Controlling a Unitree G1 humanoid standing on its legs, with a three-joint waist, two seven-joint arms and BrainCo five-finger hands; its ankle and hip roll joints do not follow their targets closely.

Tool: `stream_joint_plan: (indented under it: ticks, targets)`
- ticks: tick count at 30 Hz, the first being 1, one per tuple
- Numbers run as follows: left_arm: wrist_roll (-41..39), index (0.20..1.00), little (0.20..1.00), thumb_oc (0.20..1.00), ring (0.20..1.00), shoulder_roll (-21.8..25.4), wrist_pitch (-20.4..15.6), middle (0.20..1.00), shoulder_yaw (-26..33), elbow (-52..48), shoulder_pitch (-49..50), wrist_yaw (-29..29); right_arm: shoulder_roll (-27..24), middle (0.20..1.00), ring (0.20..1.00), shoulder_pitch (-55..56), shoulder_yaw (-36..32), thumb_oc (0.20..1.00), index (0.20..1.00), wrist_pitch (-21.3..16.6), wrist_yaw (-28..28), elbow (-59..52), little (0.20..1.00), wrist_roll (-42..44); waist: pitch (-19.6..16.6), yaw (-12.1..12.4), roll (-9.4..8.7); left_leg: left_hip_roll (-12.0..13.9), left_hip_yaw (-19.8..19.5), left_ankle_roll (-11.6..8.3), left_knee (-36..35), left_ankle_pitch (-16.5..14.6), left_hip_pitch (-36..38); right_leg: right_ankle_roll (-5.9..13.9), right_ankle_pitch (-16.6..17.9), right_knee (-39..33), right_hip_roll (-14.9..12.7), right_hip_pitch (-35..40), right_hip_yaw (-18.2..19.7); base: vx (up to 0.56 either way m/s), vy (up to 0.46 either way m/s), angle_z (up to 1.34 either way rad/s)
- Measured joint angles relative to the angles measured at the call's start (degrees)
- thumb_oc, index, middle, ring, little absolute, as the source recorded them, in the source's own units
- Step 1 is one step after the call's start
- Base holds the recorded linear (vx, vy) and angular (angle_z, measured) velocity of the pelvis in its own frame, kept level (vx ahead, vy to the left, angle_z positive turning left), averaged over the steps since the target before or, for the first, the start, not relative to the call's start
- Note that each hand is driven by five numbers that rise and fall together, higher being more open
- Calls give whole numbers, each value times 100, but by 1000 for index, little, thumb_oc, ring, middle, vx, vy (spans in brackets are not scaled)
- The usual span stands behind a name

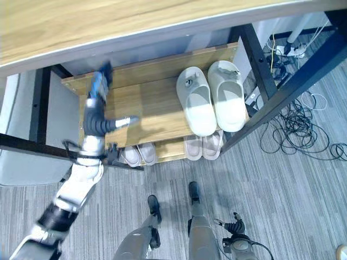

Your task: Arrange the slippers neatly on the shoe rack.

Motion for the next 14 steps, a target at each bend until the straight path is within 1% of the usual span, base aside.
stream_joint_plan:
  ticks: [1,2,3,4,6,7,8,9,11,12,13,14]
  targets:
    - [-103,1000,1000,1000,1000,147,-1,1000,-46,82,472,-286,-64,1000,1000,28,-1,1000,1000,33,-2,40,1000,34,-63,102,69,1,-18,4,1,-12,45,2,-1,17,-2,70,-22,17,-8,12]
    - [-369,1000,1000,1000,1000,46,-2,1000,-18,225,723,-432,-115,1000,1000,27,3,1000,1000,68,2,73,1000,80,-119,170,135,-7,-45,9,0,-16,70,13,-22,19,-13,111,-37,14,-6,10]
    - [-654,1000,1000,1000,1000,-150,-9,1000,43,399,1092,-616,-147,1000,1000,32,-3,1000,1000,97,8,65,1000,80,-151,236,188,-13,-43,0,-1,-34,157,27,-39,1,-22,181,-65,-13,0,4]
    - [-777,1000,1000,1000,1000,-100,49,1000,11,554,1484,-785,-170,1000,1000,49,-2,1000,1000,96,19,49,1000,79,-185,241,237,-10,-38,7,0,-50,231,25,-60,-4,-19,258,-67,0,0,0]
    - [-888,1000,1000,1000,1000,326,138,1000,-213,784,2050,-1152,-216,1000,1000,110,-42,1000,1000,77,25,36,1000,80,-233,251,307,-2,-45,10,0,-53,356,27,-91,-6,-9,380,-79,12,2,2]
    - [-933,1000,1000,1000,1000,594,175,1000,-343,932,2293,-1344,-245,1000,1000,161,-152,1000,1000,74,40,44,1000,86,-268,261,358,2,-58,-22,-1,-84,388,21,-106,-5,-9,426,-102,37,5,12]
    - [-942,1000,1000,1000,1000,1095,252,1000,-552,1122,2622,-1668,-274,1000,1000,192,-323,1000,1000,90,45,126,1000,164,-324,269,439,3,-129,-23,-1,-88,411,18,-118,-4,-12,484,-157,10,-6,17]
    - [-950,1000,1000,1000,1000,1193,315,1000,-545,1153,2751,-1796,-299,1000,1000,229,-347,1000,1000,89,43,167,1000,190,-340,270,459,3,-152,-24,-2,-86,422,21,-121,-5,-17,513,-160,9,-18,16]
    - [-955,1000,1000,1000,1000,1110,306,1000,-537,1260,2880,-1970,-331,1000,1000,256,-362,1000,1000,88,52,317,1000,195,-369,336,490,0,-158,-35,-2,-80,435,21,-121,-5,-21,528,-170,12,-16,6]
    - [-853,1000,1000,1000,1000,904,220,1000,-756,1899,2744,-2111,-342,1000,1000,244,-353,1000,1000,91,91,476,1000,203,-420,348,527,2,-197,-42,-3,-75,467,8,-131,-5,-24,576,-216,43,-11,10]
    - [-776,1000,1000,1000,1000,780,281,1000,-952,2387,2539,-2177,-339,1000,1000,250,-348,1000,1000,108,112,571,1000,207,-444,333,547,5,-240,-59,-2,-64,508,7,-140,-6,-24,628,-234,29,-10,14]
    - [-472,1000,1000,1000,1000,564,315,1000,-1129,3030,2499,-2192,-322,1000,1000,234,-277,1000,1000,116,161,599,1000,228,-445,334,459,16,-322,-69,-5,-65,532,16,-161,-4,-4,672,-253,42,-15,15]
